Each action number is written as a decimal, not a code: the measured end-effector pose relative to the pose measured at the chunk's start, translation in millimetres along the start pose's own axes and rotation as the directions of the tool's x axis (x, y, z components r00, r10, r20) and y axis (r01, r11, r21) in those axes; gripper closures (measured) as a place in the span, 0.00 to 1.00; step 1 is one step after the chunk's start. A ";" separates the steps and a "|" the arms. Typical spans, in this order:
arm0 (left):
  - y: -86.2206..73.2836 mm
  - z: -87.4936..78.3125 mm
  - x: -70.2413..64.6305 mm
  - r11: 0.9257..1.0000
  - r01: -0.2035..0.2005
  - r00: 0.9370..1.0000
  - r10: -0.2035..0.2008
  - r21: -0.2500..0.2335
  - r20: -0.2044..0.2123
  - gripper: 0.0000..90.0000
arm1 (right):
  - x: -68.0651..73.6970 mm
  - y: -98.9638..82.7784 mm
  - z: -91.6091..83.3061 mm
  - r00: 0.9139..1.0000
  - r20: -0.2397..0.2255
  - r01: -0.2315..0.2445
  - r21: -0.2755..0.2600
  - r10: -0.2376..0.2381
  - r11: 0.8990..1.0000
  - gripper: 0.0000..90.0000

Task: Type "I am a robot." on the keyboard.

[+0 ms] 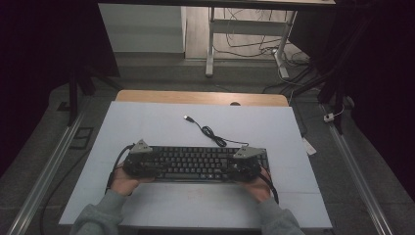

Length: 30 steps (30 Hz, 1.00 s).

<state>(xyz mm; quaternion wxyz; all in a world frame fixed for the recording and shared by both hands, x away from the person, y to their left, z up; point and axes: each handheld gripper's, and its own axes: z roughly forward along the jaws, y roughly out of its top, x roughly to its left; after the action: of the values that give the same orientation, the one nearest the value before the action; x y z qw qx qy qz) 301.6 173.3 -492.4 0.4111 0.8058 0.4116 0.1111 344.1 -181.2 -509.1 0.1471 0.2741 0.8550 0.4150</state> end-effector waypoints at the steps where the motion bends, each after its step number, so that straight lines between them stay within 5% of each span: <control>1: 0.3 0.8 -1.4 1.000 -0.005 1.000 0.005 0.003 0.006 0.43 | 0.0 0.0 0.0 1.000 0.000 0.000 0.000 0.000 1.000 0.54; 18: 0.7 18.9 -21.8 0.995 -0.079 0.995 0.075 0.063 0.070 0.57 | 0.2 0.0 0.1 1.000 0.000 0.001 0.000 -0.001 1.000 0.54; 30: -1.7 33.4 -31.5 0.982 -0.148 0.985 0.136 0.115 0.104 0.98 | 0.2 0.0 0.3 1.000 -0.001 0.002 0.000 -0.002 1.000 0.54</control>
<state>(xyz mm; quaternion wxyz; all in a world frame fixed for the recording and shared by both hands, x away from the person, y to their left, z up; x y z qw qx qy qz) 297.9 131.1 -510.0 0.3711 0.8612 0.3388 0.0759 344.1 -180.9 -509.3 0.1471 0.2733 0.8554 0.4147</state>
